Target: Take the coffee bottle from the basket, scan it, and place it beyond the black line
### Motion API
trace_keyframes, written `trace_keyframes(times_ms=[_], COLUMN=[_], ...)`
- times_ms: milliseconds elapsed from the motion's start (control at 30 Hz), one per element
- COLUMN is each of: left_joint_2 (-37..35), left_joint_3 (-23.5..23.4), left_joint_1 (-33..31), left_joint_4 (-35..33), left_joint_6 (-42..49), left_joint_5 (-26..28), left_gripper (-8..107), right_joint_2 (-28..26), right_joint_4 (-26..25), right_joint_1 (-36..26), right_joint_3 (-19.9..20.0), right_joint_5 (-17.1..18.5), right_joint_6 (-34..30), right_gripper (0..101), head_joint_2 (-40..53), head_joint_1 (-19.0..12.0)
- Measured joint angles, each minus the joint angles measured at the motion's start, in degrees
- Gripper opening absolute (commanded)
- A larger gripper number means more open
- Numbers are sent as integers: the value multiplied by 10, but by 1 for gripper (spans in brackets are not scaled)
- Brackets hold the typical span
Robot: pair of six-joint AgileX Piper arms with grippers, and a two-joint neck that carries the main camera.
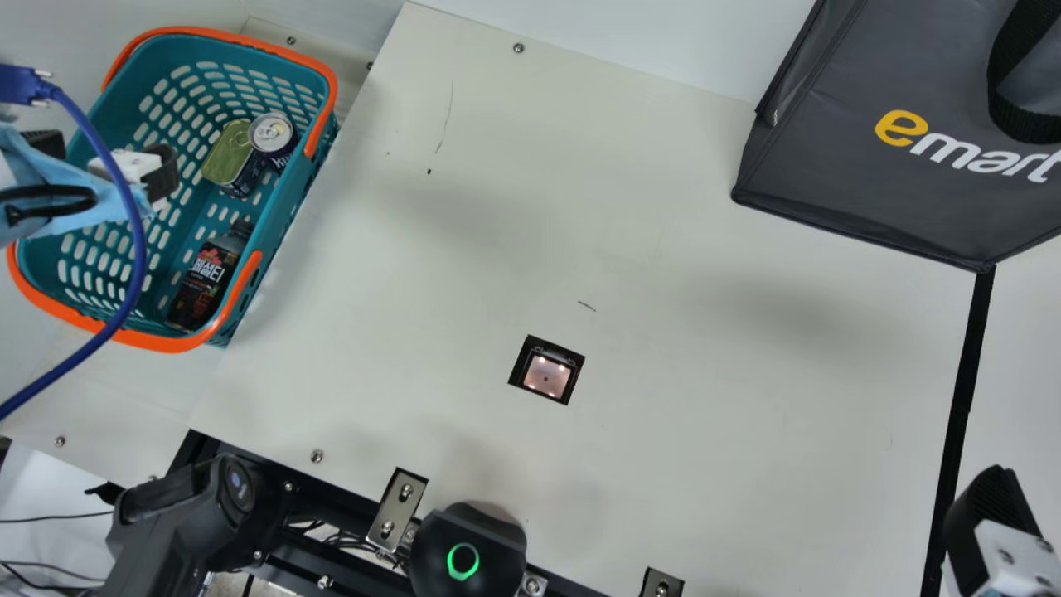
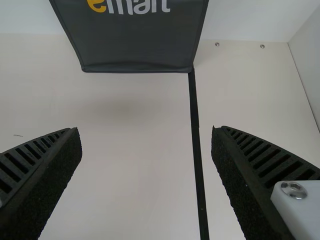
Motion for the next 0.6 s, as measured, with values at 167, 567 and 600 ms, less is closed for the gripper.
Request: trace_keyframes(times_ms=[167,567,600], left_joint_2=[14,50,53], left_joint_3=[10,35,38], left_joint_1=[14,19,20], left_joint_4=[-11,-20,-23], left_joint_6=[30,64,69], left_joint_5=[-9,-39,-44], left_gripper=[90,90,90], right_joint_2=[0,0,0], right_joint_4=[0,0,0], right_joint_1=[0,0,0], right_joint_3=[0,0,0], right_joint_5=[0,0,0], right_joint_6=[0,0,0], right_gripper=[91,91,91], head_joint_2=[0,0,0], head_joint_1=[0,1,0])
